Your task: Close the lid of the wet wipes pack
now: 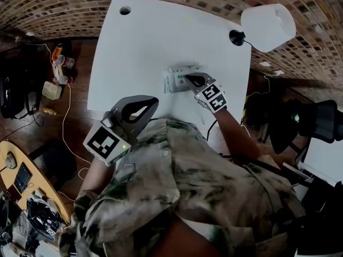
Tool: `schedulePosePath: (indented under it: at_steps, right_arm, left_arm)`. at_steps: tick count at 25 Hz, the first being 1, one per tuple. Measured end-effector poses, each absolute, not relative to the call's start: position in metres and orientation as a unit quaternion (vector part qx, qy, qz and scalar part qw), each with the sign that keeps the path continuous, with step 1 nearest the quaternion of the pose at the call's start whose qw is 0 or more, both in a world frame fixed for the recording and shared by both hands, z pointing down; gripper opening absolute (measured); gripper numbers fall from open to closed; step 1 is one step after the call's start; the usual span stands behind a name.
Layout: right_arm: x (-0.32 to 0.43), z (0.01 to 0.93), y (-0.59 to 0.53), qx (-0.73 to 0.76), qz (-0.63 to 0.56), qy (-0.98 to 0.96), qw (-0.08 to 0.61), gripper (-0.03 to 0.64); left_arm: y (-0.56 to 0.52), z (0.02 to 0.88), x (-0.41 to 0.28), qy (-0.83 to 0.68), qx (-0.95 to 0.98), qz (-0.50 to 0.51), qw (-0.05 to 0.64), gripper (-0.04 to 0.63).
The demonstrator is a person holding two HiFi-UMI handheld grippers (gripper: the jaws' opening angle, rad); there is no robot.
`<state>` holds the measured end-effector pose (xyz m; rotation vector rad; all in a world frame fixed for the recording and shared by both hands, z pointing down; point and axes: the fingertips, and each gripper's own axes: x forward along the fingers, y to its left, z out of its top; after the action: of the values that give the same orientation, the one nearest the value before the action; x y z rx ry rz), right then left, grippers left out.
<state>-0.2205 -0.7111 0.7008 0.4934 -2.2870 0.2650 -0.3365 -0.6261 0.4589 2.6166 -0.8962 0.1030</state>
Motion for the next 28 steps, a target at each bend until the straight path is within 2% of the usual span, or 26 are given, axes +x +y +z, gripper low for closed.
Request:
schedulePosePath:
  at_steps: [17,28]
  right_arm:
    - [-0.218,0.696,-0.711,0.218,0.086,-0.903,0.361,0.000]
    - [-0.206,0.638,-0.662,0.220,0.066,-0.925,0.302,0.000]
  left_arm:
    - [-0.610,0.447,-0.333,-0.329,0.927,0.030,0.176,0.002]
    - [-0.566,0.434,-0.298,-0.329,0.930,0.035,0.158,0.002]
